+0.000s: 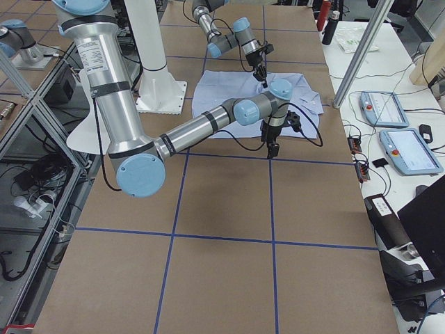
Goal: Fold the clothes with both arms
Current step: 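Lower the sleeve onto the shirt front with the left gripper and release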
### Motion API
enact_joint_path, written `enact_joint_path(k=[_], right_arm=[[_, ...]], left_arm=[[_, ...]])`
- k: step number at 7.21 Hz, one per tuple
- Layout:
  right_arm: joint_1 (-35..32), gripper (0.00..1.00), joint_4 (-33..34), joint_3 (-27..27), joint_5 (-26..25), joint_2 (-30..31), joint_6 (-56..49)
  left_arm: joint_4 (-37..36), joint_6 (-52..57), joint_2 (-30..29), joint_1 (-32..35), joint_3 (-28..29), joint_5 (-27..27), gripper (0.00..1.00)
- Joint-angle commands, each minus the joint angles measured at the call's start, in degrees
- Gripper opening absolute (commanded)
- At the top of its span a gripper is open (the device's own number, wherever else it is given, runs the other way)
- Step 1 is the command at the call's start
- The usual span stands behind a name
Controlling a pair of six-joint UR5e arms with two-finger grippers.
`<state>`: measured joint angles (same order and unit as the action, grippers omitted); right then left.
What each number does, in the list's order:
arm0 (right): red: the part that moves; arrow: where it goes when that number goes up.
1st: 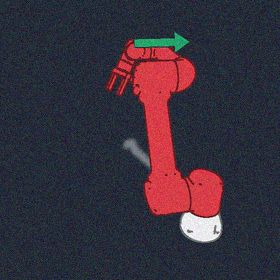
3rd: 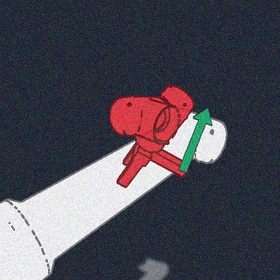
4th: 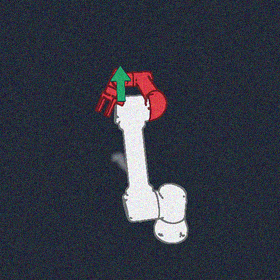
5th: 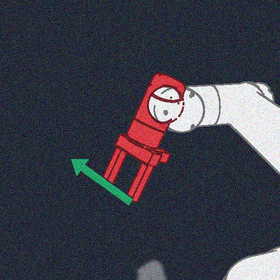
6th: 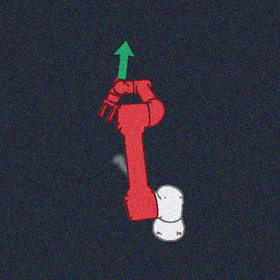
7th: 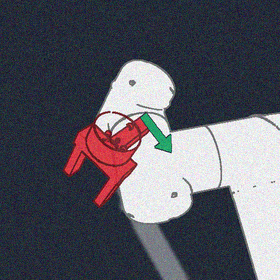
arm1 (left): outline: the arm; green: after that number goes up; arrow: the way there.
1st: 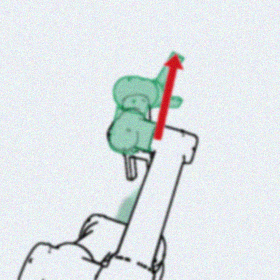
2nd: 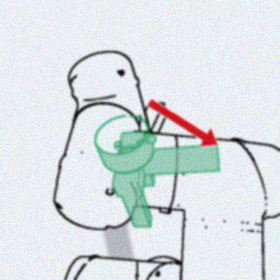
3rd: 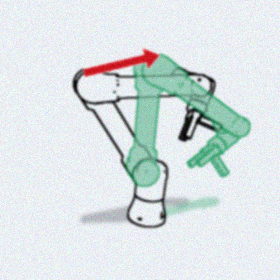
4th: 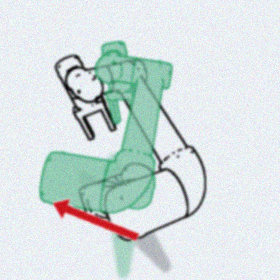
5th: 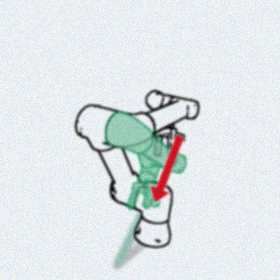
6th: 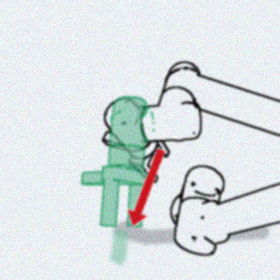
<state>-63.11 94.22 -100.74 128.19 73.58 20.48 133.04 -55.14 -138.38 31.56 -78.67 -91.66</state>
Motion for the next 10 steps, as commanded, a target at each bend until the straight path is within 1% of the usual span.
enact_joint_path(k=[1, 3, 4, 5, 8, 9, 10], right_arm=[[0.0, 1.00, 0.0, 0.0, 0.4, 0.0, 0.0], [-0.1, 1.00, 0.0, 0.0, 1.4, 0.0, 0.0], [-0.1, 1.00, 0.0, 0.0, 1.4, 0.0, 0.0], [-0.1, 1.00, 0.0, 0.0, 1.4, 0.0, 0.0], [-0.1, 1.00, 0.0, 0.0, 1.5, 0.0, 0.0], [-0.1, 1.00, 0.0, 0.0, 1.5, 0.1, 0.0], [-0.1, 1.00, 0.0, 0.0, 1.5, 0.1, 0.0]], left_arm=[[2.1, 6.2, -0.3, -0.4, 1.3, 0.2, 0.00], [2.1, 10.8, -0.5, -1.8, 1.1, 0.3, 0.00], [2.7, 12.2, -0.4, -2.8, 1.3, 1.6, 0.00], [3.2, 14.3, -0.3, -3.3, 1.4, 1.7, 0.00], [3.2, 14.6, -0.4, -4.3, 1.7, 1.8, 0.00], [3.2, 14.6, -0.6, -4.7, 1.7, 1.9, 0.31], [3.2, 14.5, -1.2, -4.8, 1.7, 1.9, 0.38]])
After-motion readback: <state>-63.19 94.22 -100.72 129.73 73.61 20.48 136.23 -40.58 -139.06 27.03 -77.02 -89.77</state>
